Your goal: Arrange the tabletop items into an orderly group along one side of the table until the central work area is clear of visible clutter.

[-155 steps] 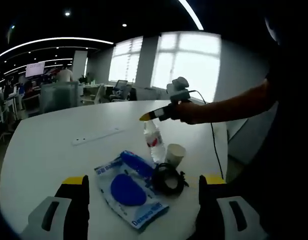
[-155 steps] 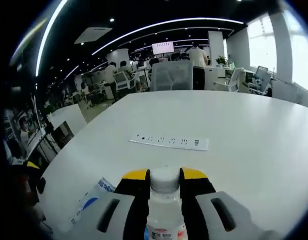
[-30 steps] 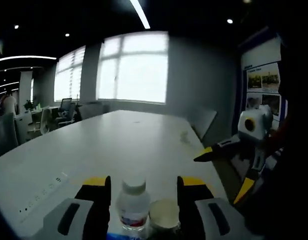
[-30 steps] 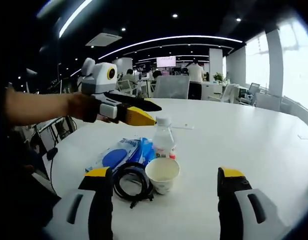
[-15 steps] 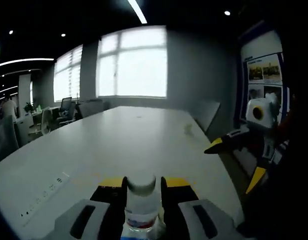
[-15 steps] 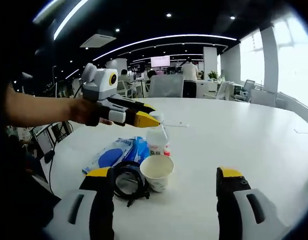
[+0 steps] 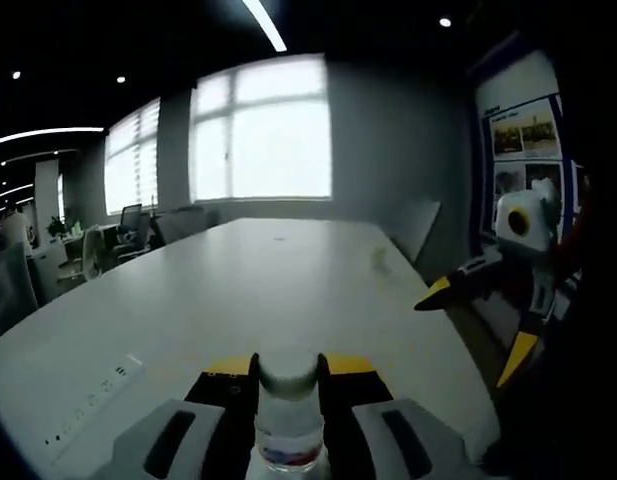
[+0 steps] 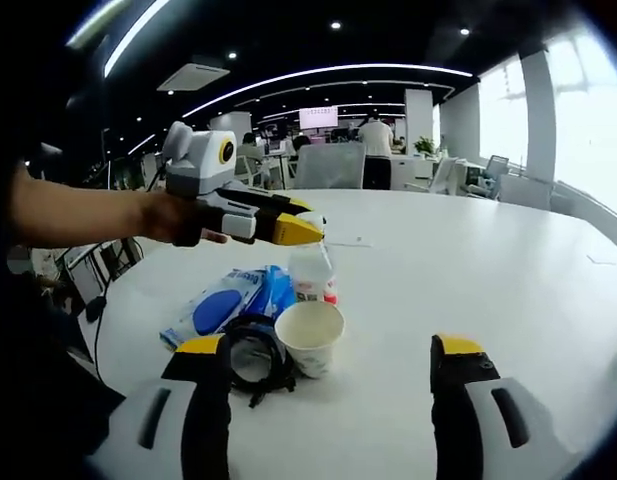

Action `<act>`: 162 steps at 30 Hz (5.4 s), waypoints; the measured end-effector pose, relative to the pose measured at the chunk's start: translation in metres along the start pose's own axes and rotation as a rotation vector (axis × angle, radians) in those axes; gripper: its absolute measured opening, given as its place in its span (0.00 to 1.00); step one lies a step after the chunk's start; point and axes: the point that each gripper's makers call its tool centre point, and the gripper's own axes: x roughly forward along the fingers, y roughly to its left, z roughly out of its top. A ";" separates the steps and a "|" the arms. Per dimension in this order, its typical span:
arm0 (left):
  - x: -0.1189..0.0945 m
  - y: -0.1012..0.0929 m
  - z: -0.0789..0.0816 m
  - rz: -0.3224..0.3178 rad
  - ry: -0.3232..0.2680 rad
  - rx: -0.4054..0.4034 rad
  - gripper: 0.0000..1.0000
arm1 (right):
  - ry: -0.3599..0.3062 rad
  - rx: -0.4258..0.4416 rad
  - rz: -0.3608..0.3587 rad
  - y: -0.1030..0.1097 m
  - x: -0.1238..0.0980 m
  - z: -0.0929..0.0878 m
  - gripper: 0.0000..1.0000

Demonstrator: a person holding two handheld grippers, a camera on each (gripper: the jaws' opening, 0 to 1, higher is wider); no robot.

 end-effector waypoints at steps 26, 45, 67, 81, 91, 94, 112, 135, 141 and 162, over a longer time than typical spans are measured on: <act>-0.002 0.000 0.006 0.010 0.048 -0.016 0.19 | -0.030 -0.008 -0.015 -0.007 -0.004 0.011 0.78; -0.042 0.063 0.045 0.168 0.038 -0.116 0.18 | -0.043 -0.033 0.013 0.001 0.003 0.023 0.82; -0.147 0.152 0.006 0.588 0.084 -0.247 0.18 | -0.036 -0.048 0.066 0.009 0.020 0.026 0.81; -0.183 0.177 -0.039 0.799 0.106 -0.364 0.18 | -0.021 -0.068 0.092 0.011 0.027 0.024 0.81; -0.195 0.187 -0.068 0.955 0.125 -0.455 0.18 | -0.012 -0.076 0.108 0.012 0.032 0.023 0.81; -0.194 0.188 -0.071 0.983 0.143 -0.451 0.19 | -0.004 -0.078 0.114 0.012 0.034 0.022 0.81; -0.197 0.193 -0.075 1.071 0.144 -0.406 0.26 | 0.006 -0.092 0.113 0.010 0.038 0.018 0.80; -0.184 0.186 -0.067 0.631 0.101 -0.148 0.26 | 0.015 -0.101 0.102 0.019 0.028 0.010 0.80; -0.176 0.186 -0.073 0.581 0.124 -0.132 0.23 | 0.025 -0.100 0.085 0.019 0.025 0.006 0.80; -0.187 0.199 -0.075 0.675 0.137 -0.247 0.20 | 0.023 -0.087 0.057 0.014 0.024 0.003 0.79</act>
